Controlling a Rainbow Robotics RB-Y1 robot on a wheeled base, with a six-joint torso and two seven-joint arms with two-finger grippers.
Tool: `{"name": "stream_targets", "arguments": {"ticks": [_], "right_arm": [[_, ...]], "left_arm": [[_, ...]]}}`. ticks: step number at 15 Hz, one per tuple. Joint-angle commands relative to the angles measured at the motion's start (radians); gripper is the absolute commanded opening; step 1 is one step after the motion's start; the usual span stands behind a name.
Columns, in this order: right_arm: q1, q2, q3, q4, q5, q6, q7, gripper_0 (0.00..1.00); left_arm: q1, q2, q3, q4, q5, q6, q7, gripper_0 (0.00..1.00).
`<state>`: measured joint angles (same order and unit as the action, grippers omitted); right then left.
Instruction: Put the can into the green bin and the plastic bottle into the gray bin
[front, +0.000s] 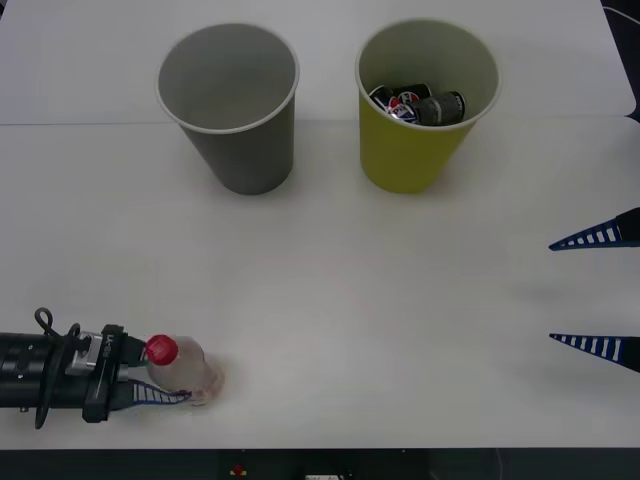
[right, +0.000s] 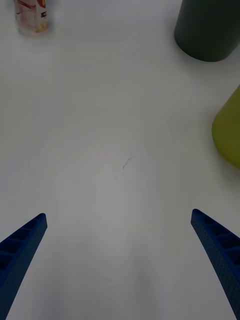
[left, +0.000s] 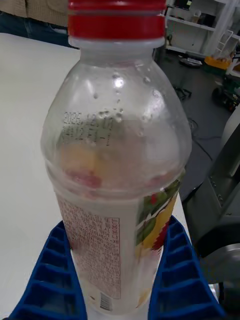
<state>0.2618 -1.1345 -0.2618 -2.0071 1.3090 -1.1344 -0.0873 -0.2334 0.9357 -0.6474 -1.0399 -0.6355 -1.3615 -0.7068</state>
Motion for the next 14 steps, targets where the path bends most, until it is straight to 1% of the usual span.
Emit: {"name": "stream_targets", "arguments": {"ticks": [1, 5, 7, 10, 11, 14], "right_arm": [[0.0, 0.0, 0.0, 0.0, 0.0, 0.0, 0.0, 1.0], [0.0, 0.0, 0.0, 0.0, 0.0, 0.0, 0.0, 1.0], [0.0, 0.0, 0.0, 0.0, 0.0, 0.0, 0.0, 1.0], [0.0, 0.0, 0.0, 0.0, 0.0, 0.0, 0.0, 1.0], [0.0, 0.0, 0.0, 0.0, 0.0, 0.0, 0.0, 1.0], [0.0, 0.0, 0.0, 0.0, 0.0, 0.0, 0.0, 1.0]], "left_arm": [[0.0, 0.0, 0.0, -0.011, 0.0, 0.001, 0.007, 0.0], [0.0, 0.0, 0.029, -0.043, -0.01, 0.002, 0.03, 0.0], [0.023, 0.002, 0.101, -0.083, -0.078, 0.002, 0.076, 0.0], [0.097, 0.0, 0.273, -0.233, -0.228, 0.01, 0.239, 0.0], [0.117, 0.0, 0.313, -0.273, -0.26, 0.016, 0.279, 0.0], [0.183, -0.005, 0.436, -0.43, -0.366, 0.041, 0.474, 0.0]]}}
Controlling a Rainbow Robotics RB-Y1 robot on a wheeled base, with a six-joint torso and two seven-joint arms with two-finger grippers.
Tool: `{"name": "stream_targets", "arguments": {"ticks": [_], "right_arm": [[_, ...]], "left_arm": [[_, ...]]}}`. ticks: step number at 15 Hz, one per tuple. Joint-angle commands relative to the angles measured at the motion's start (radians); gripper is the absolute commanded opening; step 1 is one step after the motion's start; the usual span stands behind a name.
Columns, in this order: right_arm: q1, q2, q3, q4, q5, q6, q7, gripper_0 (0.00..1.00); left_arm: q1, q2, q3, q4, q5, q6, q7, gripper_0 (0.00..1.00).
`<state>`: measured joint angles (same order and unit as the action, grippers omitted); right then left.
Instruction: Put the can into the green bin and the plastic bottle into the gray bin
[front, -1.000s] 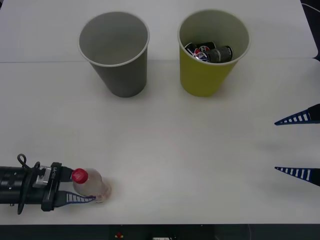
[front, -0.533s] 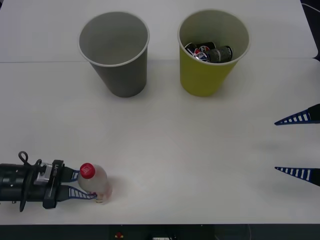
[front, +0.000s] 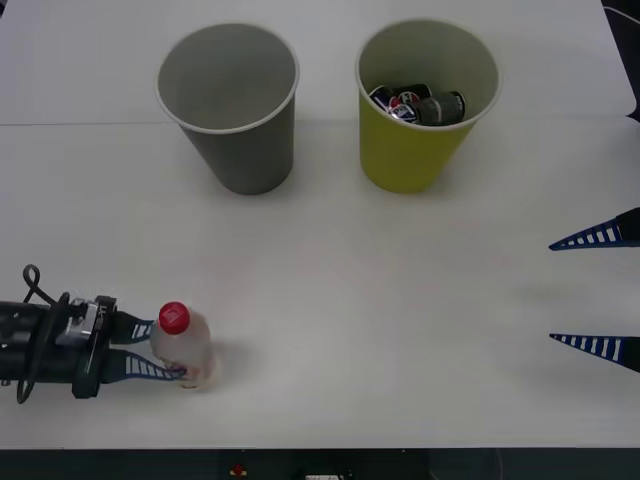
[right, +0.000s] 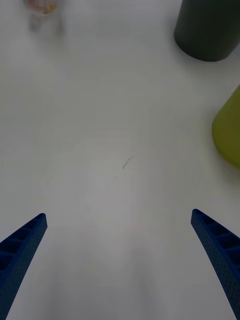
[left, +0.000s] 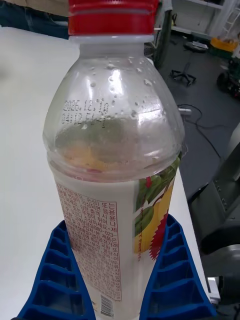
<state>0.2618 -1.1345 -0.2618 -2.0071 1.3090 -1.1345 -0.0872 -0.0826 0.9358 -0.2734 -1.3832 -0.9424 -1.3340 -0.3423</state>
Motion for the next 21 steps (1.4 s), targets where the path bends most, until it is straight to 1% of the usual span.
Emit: {"name": "stream_targets", "arguments": {"ticks": [1, 2, 3, 5, 9, 14, 17, 19, 21], "right_arm": [[0.0, 0.0, 0.0, 0.0, 0.0, 0.0, 0.0, 1.0], [0.0, 0.0, 0.0, 0.0, 0.0, 0.0, 0.0, 1.0], [0.0, 0.0, 0.0, 0.0, 0.0, 0.0, 0.0, 1.0], [0.0, 0.0, 0.0, 0.0, 0.0, 0.0, 0.0, 1.0], [0.0, 0.0, 0.0, 0.0, 0.0, 0.0, 0.0, 1.0], [0.0, 0.0, 0.0, 0.0, 0.0, 0.0, 0.0, 1.0], [0.0, 0.0, 0.0, 0.0, 0.0, 0.0, 0.0, 1.0], [0.0, 0.0, 0.0, 0.0, 0.0, 0.0, 0.0, 1.0], [0.0, 0.0, 0.0, 0.0, 0.0, 0.0, 0.0, 1.0]], "left_arm": [[0.046, -0.014, 0.095, -0.123, -0.091, 0.015, 0.164, 0.0], [0.055, -0.026, 0.129, -0.162, -0.127, 0.015, 0.22, 0.0], [0.061, -0.041, 0.174, -0.212, -0.18, 0.015, 0.293, 0.0], [0.069, -0.055, 0.23, -0.292, -0.253, 0.019, 0.404, 0.0], [0.067, -0.055, 0.319, -0.445, -0.371, 0.022, 0.655, 0.0], [0.069, -0.055, 0.442, -0.622, -0.521, 0.022, 0.934, 0.0], [0.067, -0.052, 0.525, -0.706, -0.61, -0.011, 1.138, 0.0], [0.047, -0.052, 0.562, -0.763, -0.673, -0.04, 1.267, 0.0], [0.0, -0.052, 0.579, -0.769, -0.688, -0.068, 1.352, 0.0]]}}
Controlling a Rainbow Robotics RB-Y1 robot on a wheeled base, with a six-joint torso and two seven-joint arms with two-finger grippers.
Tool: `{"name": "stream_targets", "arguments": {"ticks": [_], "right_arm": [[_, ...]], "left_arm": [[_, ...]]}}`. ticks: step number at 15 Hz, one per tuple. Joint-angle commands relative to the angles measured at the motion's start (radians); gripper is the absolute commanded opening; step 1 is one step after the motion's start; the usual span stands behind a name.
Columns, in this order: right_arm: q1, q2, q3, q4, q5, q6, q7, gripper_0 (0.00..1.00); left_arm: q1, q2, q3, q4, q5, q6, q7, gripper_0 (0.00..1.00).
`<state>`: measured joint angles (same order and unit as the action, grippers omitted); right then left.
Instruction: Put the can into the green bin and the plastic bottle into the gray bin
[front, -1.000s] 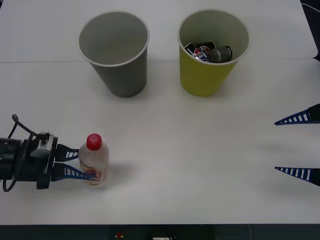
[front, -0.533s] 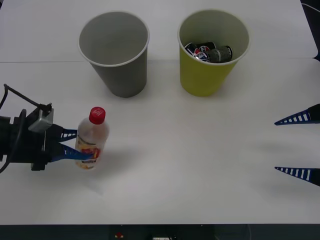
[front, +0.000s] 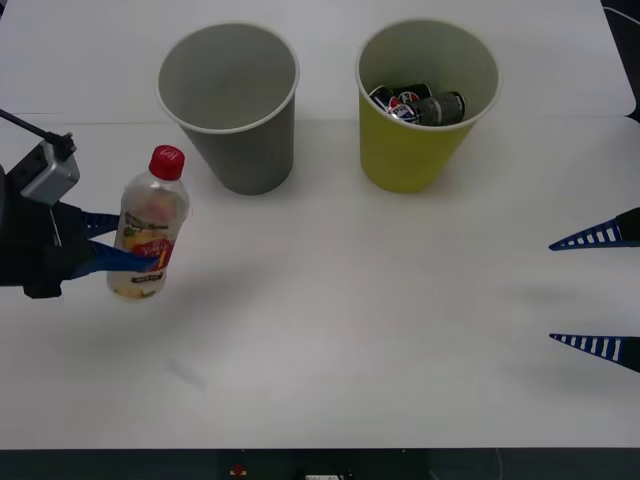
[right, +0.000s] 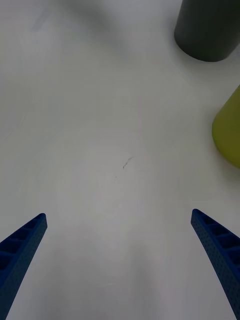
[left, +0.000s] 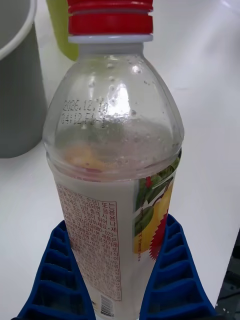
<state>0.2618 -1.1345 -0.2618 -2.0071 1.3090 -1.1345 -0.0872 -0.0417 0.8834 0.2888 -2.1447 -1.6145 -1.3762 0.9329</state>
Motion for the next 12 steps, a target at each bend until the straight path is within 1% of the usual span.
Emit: {"name": "stream_targets", "arguments": {"ticks": [1, 3, 5, 7, 8, 9, 12], "right_arm": [[0.0, 0.0, 0.0, 0.0, 0.0, 0.0, 0.0, 1.0], [0.0, 0.0, 0.0, 0.0, 0.0, 0.0, 0.0, 1.0], [0.0, 0.0, 0.0, 0.0, 0.0, 0.0, 0.0, 1.0], [0.0, 0.0, 0.0, 0.0, 0.0, 0.0, 0.0, 1.0], [0.0, 0.0, 0.0, 0.0, 0.0, 0.0, 0.0, 1.0], [0.0, 0.0, 0.0, 0.0, 0.0, 0.0, 0.0, 1.0], [0.0, 0.0, 0.0, 0.0, 0.0, 0.0, 0.0, 1.0]], "left_arm": [[-0.084, 0.0, 0.021, -0.007, -0.031, -0.054, 0.121, 0.0], [-0.149, 0.0, 0.026, -0.007, -0.054, -0.092, 0.179, 0.0], [-0.254, 0.0, 0.024, 0.0, -0.11, -0.146, 0.239, 0.0], [-0.368, 0.006, 0.009, 0.066, -0.12, -0.195, 0.268, 0.0], [-0.42, 0.023, -0.014, 0.105, -0.122, -0.195, 0.267, 0.0], [-0.48, 0.054, -0.053, 0.154, -0.12, -0.195, 0.268, 0.0], [-0.652, 0.111, -0.178, 0.276, -0.13, -0.195, 0.271, 0.0]]}}
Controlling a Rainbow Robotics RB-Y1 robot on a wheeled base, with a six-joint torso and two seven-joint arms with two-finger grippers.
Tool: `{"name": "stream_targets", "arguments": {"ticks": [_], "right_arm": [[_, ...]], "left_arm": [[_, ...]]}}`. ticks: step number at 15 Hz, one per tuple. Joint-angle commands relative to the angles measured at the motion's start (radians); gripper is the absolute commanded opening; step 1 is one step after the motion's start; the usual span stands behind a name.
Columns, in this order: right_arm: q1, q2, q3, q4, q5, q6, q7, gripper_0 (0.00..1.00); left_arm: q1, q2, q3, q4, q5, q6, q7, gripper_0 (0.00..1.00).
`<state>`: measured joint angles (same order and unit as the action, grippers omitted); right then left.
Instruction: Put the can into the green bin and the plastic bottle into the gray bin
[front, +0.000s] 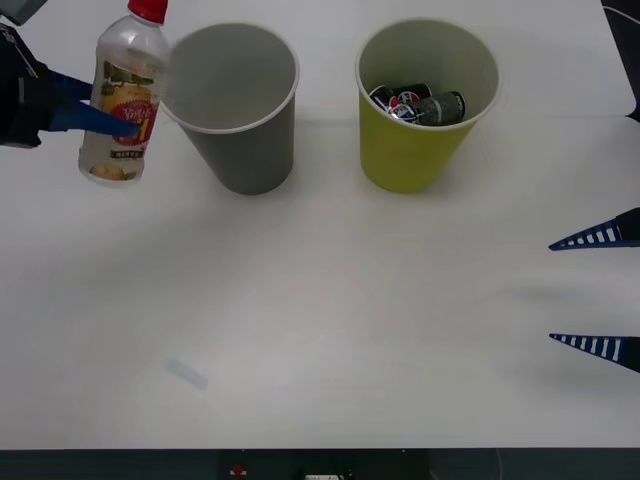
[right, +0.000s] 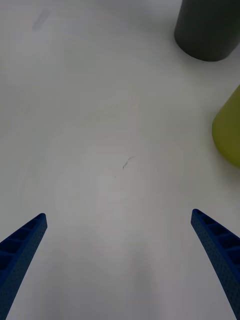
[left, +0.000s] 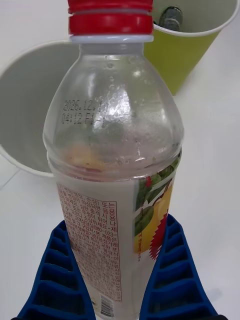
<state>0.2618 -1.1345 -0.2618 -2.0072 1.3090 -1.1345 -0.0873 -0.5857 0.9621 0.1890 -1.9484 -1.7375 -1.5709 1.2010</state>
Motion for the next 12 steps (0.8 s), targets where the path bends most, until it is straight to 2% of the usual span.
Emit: {"name": "stream_targets", "arguments": {"ticks": [1, 5, 12], "right_arm": [[0.0, 0.0, 0.0, 0.0, 0.0, 0.0, 0.0, 1.0], [0.0, 0.0, 0.0, 0.0, 0.0, 0.0, 0.0, 1.0], [0.0, 0.0, 0.0, 0.0, 0.0, 0.0, 0.0, 1.0]], "left_arm": [[-0.168, 0.035, -0.12, 0.12, -0.013, 0.0, 0.014, 0.0], [-0.368, 0.024, -0.269, 0.258, -0.085, 0.0, 0.02, 0.0], [-0.606, -0.128, -0.454, 0.51, -0.261, 0.0, 0.02, 0.0]]}}
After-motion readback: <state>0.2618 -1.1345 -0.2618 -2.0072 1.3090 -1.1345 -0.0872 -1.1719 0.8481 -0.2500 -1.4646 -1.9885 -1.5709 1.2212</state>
